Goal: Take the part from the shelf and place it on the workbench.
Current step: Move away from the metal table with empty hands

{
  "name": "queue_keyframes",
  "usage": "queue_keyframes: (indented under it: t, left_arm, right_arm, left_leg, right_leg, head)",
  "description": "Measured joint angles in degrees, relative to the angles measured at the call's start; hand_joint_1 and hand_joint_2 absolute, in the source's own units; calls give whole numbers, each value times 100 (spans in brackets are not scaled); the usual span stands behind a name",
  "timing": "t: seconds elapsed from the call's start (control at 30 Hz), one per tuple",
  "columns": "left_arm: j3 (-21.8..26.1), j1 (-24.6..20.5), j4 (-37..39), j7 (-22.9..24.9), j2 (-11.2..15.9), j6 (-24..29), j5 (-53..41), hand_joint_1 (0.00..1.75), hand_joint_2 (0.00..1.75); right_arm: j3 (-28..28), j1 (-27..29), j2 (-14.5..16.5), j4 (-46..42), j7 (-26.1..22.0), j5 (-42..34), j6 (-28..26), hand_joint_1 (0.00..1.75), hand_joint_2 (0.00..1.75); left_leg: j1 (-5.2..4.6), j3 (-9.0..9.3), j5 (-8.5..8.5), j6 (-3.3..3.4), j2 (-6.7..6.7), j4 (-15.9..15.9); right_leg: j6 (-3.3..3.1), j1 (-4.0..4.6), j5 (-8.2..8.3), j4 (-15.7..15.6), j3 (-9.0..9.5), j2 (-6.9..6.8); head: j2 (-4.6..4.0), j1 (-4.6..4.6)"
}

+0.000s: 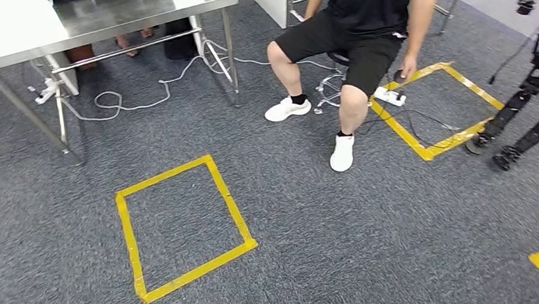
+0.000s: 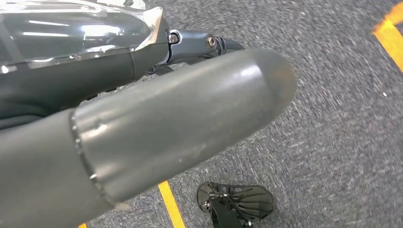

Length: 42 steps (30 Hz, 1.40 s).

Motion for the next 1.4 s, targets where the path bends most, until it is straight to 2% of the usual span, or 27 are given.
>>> queue_keyframes:
  t: [0.03, 0.07, 0.13, 0.2, 0.27, 0.33, 0.37, 0.43, 0.47, 0.5, 0.53, 0.57, 0.63, 0.7, 0.77, 0.83, 0.9, 0.97, 1.0, 1.03, 1.07, 1.13, 1.2, 1.27, 1.3, 1.33, 1.4]
  left_arm:
    - [6, -1, 1, 0, -3, 0, 0, 0, 0]
    - [10, -3, 1, 0, -6, 0, 0, 0, 0]
    - [11, -4, 0, 0, -10, 0, 0, 0, 0]
    - [13, -10, 0, -1, -11, 0, 0, 0, 0]
    - [14, -23, 0, -1, -14, 0, 0, 0, 0]
    - [14, -27, 0, -1, -16, 0, -3, 0, 0]
    - [14, -22, 0, -1, -16, 1, -6, 0, 0]
    - [16, -1, 2, 1, -11, 2, -12, 0, 0]
    - [17, 7, 2, 1, -7, -1, -19, 0, 0]
    - [19, 8, 3, 2, -1, -4, -32, 0, 0]
    - [18, -1, 3, 2, 4, -7, -50, 0, 0]
    - [17, -17, 2, 2, 10, -10, -67, 0, 0]
    - [16, -54, 2, 12, 21, -10, -84, 0, 0]
    - [16, -84, 3, 44, 27, -6, -86, 0, 0]
    - [17, -101, 3, 98, 28, 1, -85, 0, 0]
    - [19, -107, 3, 134, 27, 11, -74, 0, 0]
    - [26, -95, 3, 139, 31, 31, -47, 0, 0]
    - [40, -69, 3, 144, 40, 53, -25, 0, 0]
    - [45, -61, 3, 148, 43, 62, -22, 0, 0]
    - [49, -57, 3, 153, 45, 72, -24, 0, 0]
    - [51, -56, 3, 161, 42, 83, -32, 0, 0]
    - [51, -55, 3, 183, 30, 105, -70, 0, 0]
    - [51, -52, 4, 201, 18, 113, -106, 0, 0]
    - [50, -55, 5, 204, 8, 114, -118, 0, 0]
    - [50, -60, 5, 205, 5, 114, -121, 0, 0]
    - [50, -63, 5, 205, 2, 115, -123, 0, 0]
    - [48, -51, 7, 209, -3, 117, -141, 0, 0]
  right_arm:
    - [0, 9, -5, 0, 0, 0, 0, 0, 0]
    - [0, 16, -11, 0, 0, 0, 0, 0, 0]
    - [0, 6, -20, -1, 0, 0, 1, 0, 0]
    - [0, -9, -26, -1, 0, 0, 1, 0, 0]
    - [0, -7, -33, 1, 0, 0, 1, 0, 0]
    - [-1, -7, -32, 1, -1, 0, 1, 0, 0]
    - [-1, -6, -29, 1, -7, 1, 0, 0, 0]
    - [-2, -5, -17, 2, -24, 10, 2, 0, 0]
    - [-2, -3, -7, 2, -31, 14, 7, 0, 0]
    - [-2, -1, 6, 3, -30, 15, 14, 0, 0]
    - [-3, 3, 21, 3, -19, 10, 22, 0, 0]
    - [-4, 5, 36, 4, -1, 4, 28, 0, 0]
    - [-6, -6, 64, 4, 36, -3, 33, 0, 0]
    - [-7, -34, 81, 4, 65, 9, 33, 0, 0]
    - [-7, -36, 93, 5, 88, 32, 35, 0, 0]
    - [-7, -19, 103, 6, 108, 62, 40, 0, 0]
    - [-7, -24, 116, 7, 134, 94, 45, 0, 0]
    - [-7, -36, 133, 7, 154, 122, 48, 0, 0]
    - [-7, -34, 137, 7, 162, 132, 52, 0, 0]
    - [-7, -27, 138, 7, 174, 141, 57, 0, 0]
    - [-7, -20, 135, 7, 189, 143, 61, 0, 0]
    - [-7, -20, 128, 7, 212, 140, 64, 0, 0]
    - [-7, -36, 120, 7, 221, 134, 63, 0, 0]
    - [-7, -32, 113, 7, 225, 133, 63, 0, 0]
    - [-7, -24, 111, 7, 226, 133, 63, 0, 0]
    - [-7, -19, 111, 7, 228, 132, 63, 0, 0]
    - [-9, -17, 111, 7, 246, 113, 54, 0, 0]
  left_leg:
    - [7, 2, -4, -12, 74, 5]
    - [16, 9, -12, -32, 138, 15]
    - [9, 27, -47, -104, 251, 53]
    - [-9, 58, -77, -193, 353, 81]
    - [6, 87, -89, -271, 442, 83]
    - [46, 34, -254, -330, 280, 247]
    - [64, -63, -441, -348, 121, 494]
    - [77, -359, -872, -364, -140, 1226]
    - [78, -486, -998, -371, -190, 1539]
    - [80, -538, -1013, -375, -210, 1681]
    - [85, -490, -916, -377, -224, 1611]
    - [98, -343, -733, -377, -254, 1338]
    - [143, 14, -420, -381, -502, 620]
    - [147, 153, -351, -362, -697, 281]
    - [93, 133, -330, -276, -606, 257]
    - [66, 125, -256, -146, -453, 207]
    - [56, 101, -207, -62, -289, 174]
    - [26, 64, -194, -37, -113, 175]
    - [12, 48, -189, -33, -27, 177]
    - [3, 38, -186, -33, 52, 179]
    - [-2, 35, -184, -35, 122, 180]
    - [-19, 50, -187, -62, 248, 186]
    - [-47, 77, -198, -124, 358, 191]
    - [-54, 110, -205, -194, 469, 181]
    - [-37, 116, -223, -229, 478, 195]
    - [-19, 96, -288, -260, 395, 260]
    - [20, -94, -625, -306, 68, 726]
  right_leg:
    - [76, -33, 100, -184, 113, -37]
    - [148, -62, 253, -565, 330, -109]
    - [209, -66, 539, -1377, 764, -397]
    - [145, -20, 653, -1658, 886, -529]
    - [52, -26, 700, -1653, 860, -397]
    - [-41, -93, 755, -1676, 864, -275]
    - [-88, -126, 785, -1687, 866, -217]
    - [-144, -109, 820, -1680, 825, -94]
    - [-157, -96, 830, -1674, 808, -21]
    - [-160, -87, 839, -1666, 795, 54]
    - [-159, -85, 845, -1652, 787, 133]
    - [-157, -89, 849, -1633, 784, 210]
    - [-122, -75, 846, -1569, 745, 349]
    - [-34, -44, 865, -1524, 660, 475]
    - [83, -39, 923, -1538, 577, 593]
    - [125, -47, 880, -1414, 460, 439]
    - [79, -46, 600, -870, 184, 132]
    - [63, -46, 277, -115, -159, 20]
    - [85, -49, 209, 92, -227, 7]
    - [122, -50, 227, 74, -168, -7]
    - [164, -50, 317, -181, 19, -42]
    - [190, -29, 536, -1021, 554, -279]
    - [114, 34, 642, -1517, 827, -480]
    - [27, 78, 668, -1576, 815, -422]
    - [-13, 34, 690, -1592, 823, -357]
    - [-56, -3, 717, -1611, 835, -295]
    - [-152, -74, 776, -1640, 844, -177]
  head:
    - [-1, 6]
    - [-1, 21]
    - [-1, 75]
    - [-1, 110]
    - [-1, 108]
    - [-2, 89]
    - [-2, 76]
    - [-2, 61]
    - [-2, 61]
    - [-1, 60]
    - [-1, 58]
    - [-1, 56]
    - [-2, 48]
    - [-1, 45]
    - [0, 46]
    - [-1, 54]
    - [-2, 78]
    - [-2, 92]
    - [-2, 91]
    - [-1, 92]
    - [-1, 92]
    - [-1, 94]
    - [-1, 83]
    - [-1, 70]
    - [-1, 66]
    - [-2, 56]
    - [-2, 26]
